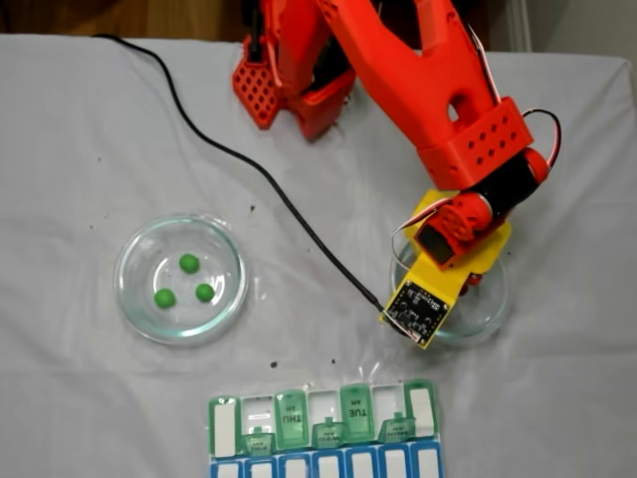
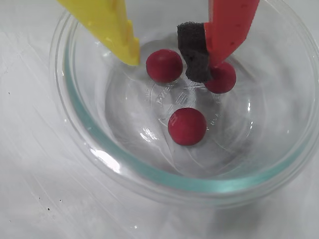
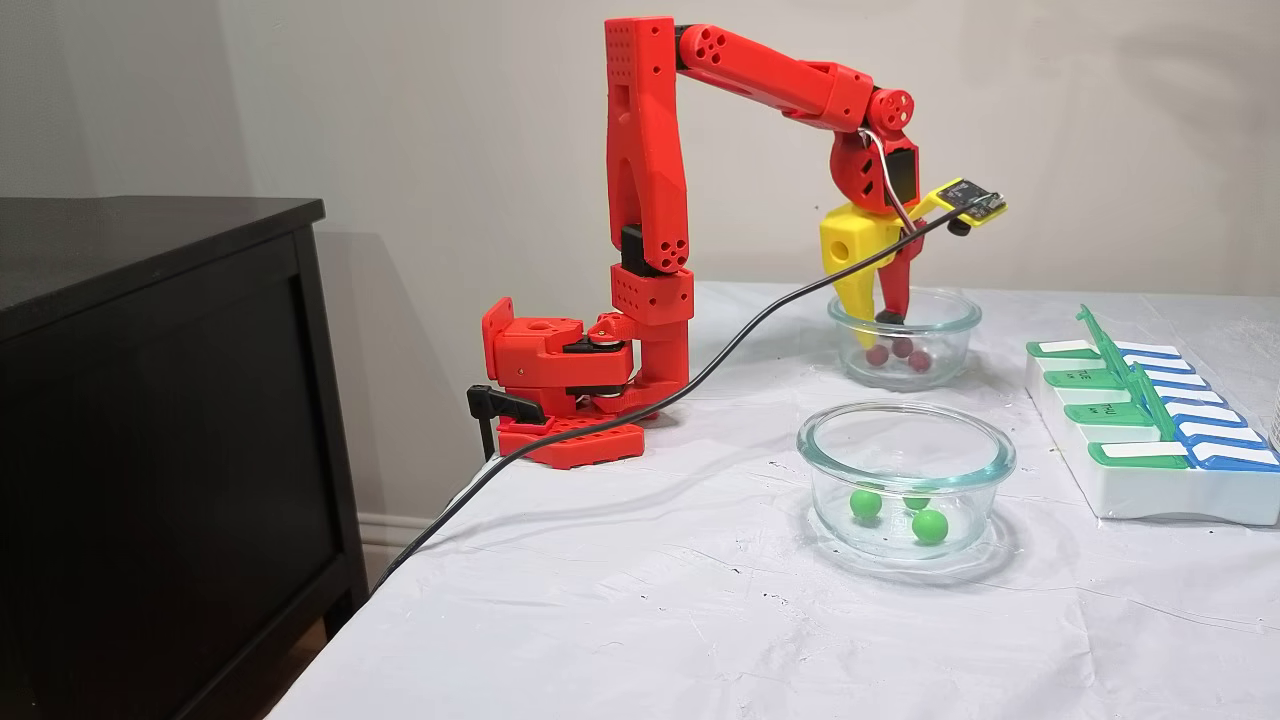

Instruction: Sort medicines into box.

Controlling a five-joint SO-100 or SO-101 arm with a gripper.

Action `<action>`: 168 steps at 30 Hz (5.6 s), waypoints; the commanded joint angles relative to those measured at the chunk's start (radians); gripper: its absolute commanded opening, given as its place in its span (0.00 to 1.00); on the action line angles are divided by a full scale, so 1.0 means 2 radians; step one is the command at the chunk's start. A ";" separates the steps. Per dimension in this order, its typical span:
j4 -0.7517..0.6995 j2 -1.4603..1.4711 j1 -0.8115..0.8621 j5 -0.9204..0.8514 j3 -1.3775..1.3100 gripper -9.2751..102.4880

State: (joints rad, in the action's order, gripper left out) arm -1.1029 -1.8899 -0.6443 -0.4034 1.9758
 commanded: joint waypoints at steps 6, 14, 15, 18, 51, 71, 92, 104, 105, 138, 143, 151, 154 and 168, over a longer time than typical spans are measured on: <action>-0.054 0.010 0.008 -0.012 -0.067 0.27; -0.072 0.014 -0.001 -0.018 -0.067 0.28; -0.072 0.016 -0.001 -0.018 -0.067 0.28; -0.074 0.025 -0.005 -0.020 -0.067 0.28; -0.100 0.044 -0.058 0.028 -0.063 0.34; -0.107 0.075 -0.063 0.031 -0.070 0.08; -0.169 -0.017 0.091 -0.023 -0.272 0.08; -0.100 0.024 0.165 -0.033 -0.319 0.08; -0.091 0.026 0.166 -0.031 -0.313 0.08; 0.077 0.134 0.199 -0.038 -0.288 0.08; 0.081 0.124 0.197 -0.041 -0.275 0.21; 0.069 0.119 0.193 -0.044 -0.272 0.28; 0.051 0.110 0.188 -0.049 -0.272 0.25; -0.133 0.024 0.180 -0.028 -0.316 0.08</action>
State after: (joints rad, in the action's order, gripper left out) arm -1.2195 -1.7779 -0.2730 -0.4633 1.4726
